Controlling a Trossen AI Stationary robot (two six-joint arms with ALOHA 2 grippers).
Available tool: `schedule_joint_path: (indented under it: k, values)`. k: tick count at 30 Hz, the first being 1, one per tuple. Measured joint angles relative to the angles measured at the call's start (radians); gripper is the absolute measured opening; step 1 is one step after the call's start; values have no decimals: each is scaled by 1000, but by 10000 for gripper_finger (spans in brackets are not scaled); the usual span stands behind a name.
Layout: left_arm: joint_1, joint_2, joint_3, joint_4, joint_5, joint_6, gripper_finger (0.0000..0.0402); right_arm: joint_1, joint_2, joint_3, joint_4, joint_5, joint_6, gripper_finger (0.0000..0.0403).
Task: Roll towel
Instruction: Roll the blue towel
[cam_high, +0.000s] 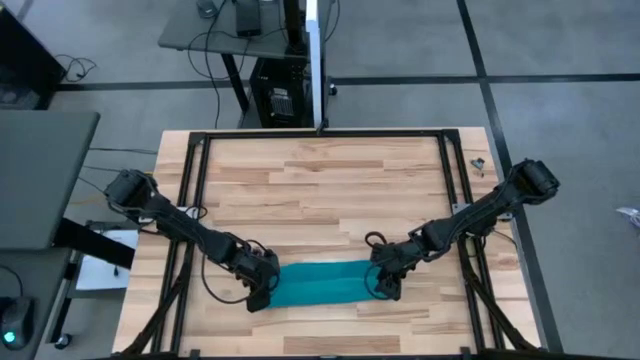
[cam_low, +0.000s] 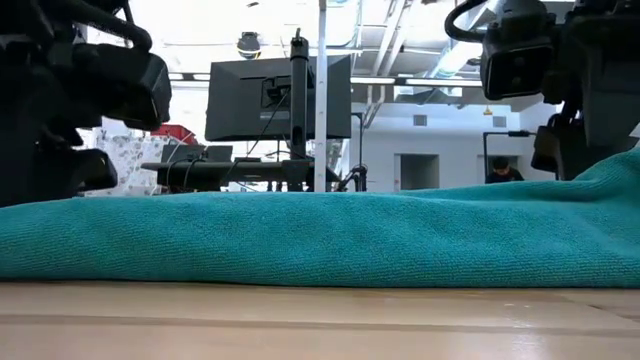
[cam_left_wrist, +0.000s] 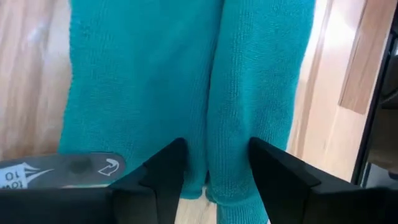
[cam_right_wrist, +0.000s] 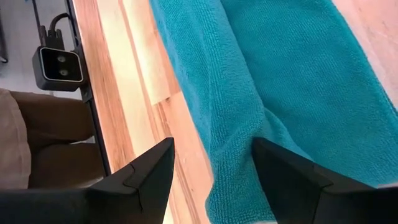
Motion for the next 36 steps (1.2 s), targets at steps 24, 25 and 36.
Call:
schedule_joint_path:
  k: [24,25,36]
  values:
    - [74,-29,37,-187,25,53,23,21,0,0,-35,15,-3,210]
    - [74,-29,37,-175,24,53,30,21,0,0,-38,15,-3,210]
    - [101,-30,101,-314,24,136,94,2,-18,0,-50,15,-50,210]
